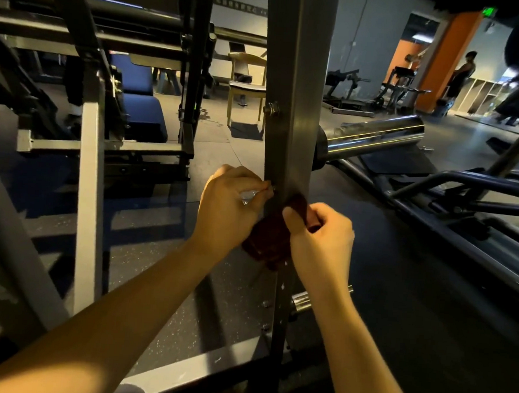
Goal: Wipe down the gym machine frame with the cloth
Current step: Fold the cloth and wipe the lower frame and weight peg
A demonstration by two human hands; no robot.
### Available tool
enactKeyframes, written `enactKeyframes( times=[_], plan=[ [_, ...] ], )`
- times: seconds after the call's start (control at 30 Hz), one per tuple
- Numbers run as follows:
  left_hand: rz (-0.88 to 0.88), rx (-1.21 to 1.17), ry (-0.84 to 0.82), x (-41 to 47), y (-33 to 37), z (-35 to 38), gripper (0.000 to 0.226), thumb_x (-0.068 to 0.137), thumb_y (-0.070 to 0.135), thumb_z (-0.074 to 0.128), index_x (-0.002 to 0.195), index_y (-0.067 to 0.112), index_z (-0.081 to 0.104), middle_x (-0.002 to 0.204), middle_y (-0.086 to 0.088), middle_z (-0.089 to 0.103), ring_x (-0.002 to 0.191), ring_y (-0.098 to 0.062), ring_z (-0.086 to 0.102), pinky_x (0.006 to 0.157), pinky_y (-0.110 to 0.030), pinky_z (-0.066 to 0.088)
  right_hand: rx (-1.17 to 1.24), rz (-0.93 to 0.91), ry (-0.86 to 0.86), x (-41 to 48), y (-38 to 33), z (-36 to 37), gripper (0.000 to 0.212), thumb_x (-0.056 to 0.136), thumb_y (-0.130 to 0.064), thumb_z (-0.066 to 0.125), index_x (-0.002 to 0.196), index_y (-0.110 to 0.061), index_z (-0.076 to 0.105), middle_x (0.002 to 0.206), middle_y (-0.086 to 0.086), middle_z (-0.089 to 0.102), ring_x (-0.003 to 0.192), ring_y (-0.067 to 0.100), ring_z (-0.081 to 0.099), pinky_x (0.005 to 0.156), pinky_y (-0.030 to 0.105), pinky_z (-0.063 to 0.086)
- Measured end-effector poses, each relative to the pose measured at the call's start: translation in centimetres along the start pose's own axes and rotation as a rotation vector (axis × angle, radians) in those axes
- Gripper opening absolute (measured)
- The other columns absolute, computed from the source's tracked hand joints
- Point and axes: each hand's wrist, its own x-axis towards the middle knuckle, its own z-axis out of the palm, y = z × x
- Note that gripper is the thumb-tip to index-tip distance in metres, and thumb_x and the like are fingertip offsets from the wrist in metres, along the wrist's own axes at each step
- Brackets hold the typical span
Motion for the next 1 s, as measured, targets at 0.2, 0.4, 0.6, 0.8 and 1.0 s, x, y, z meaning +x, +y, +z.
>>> enactKeyframes(
  times=[0.2,0.4,0.6,0.8,1.0],
  plan=[
    [0.009,-0.044,-0.008,0.1,-0.4,0.0,0.013,0.089,0.022,0.077,0.1,0.015,0.081,0.097,0.003,0.076,0.089,-0.008,0.065,0.085,-0.001,0.042,-0.045,0.279,-0.028,-2.3,6.7,1.3,0.013,0.096,-0.025,0.067,0.084,-0.02,0.065,0.076,-0.002,0.065,0.075,0.012,0.065,0.065,0.025,0.043],
    [-0.046,-0.056,-0.047,-0.6,-0.1,-0.2,0.022,0.092,0.024,0.075,0.113,0.018,0.077,0.107,0.005,0.072,0.096,-0.001,0.061,0.087,-0.001,0.041,-0.007,0.043,-0.006,-0.2,3.3,-0.3,0.012,0.095,-0.024,0.07,0.086,-0.017,0.068,0.077,0.001,0.067,0.071,0.006,0.066,0.065,0.021,0.051],
    [-0.062,-0.029,-0.139,-5.5,-1.0,0.2,0.058,0.094,0.032,0.068,0.149,0.029,0.048,0.131,0.014,0.054,0.118,0.01,0.044,0.096,-0.004,0.034,0.076,0.043,0.075,-1.9,6.7,1.6,0.008,0.096,-0.025,0.068,0.088,-0.024,0.067,0.08,-0.006,0.069,0.078,0.001,0.066,0.068,0.018,0.052],
    [-0.197,0.044,-0.305,-9.1,-2.5,1.9,0.064,0.09,0.047,0.067,0.149,0.03,0.049,0.122,0.02,0.052,0.116,-0.007,0.053,0.098,-0.031,0.05,-0.029,0.3,0.077,-4.0,13.5,2.7,0.005,0.094,-0.028,0.07,0.089,-0.029,0.068,0.084,-0.008,0.071,0.084,0.004,0.068,0.084,0.033,0.057],
    [-0.208,-0.071,-0.225,-10.0,-1.9,3.1,0.053,0.091,0.061,0.045,0.138,0.038,0.054,0.108,0.042,0.045,0.105,0.008,0.052,0.088,-0.011,0.04,0.079,-0.122,0.15,-2.1,8.7,2.5,0.012,0.101,-0.029,0.061,0.089,-0.025,0.061,0.079,-0.005,0.063,0.075,0.009,0.063,0.066,0.022,0.053]
  ],
)
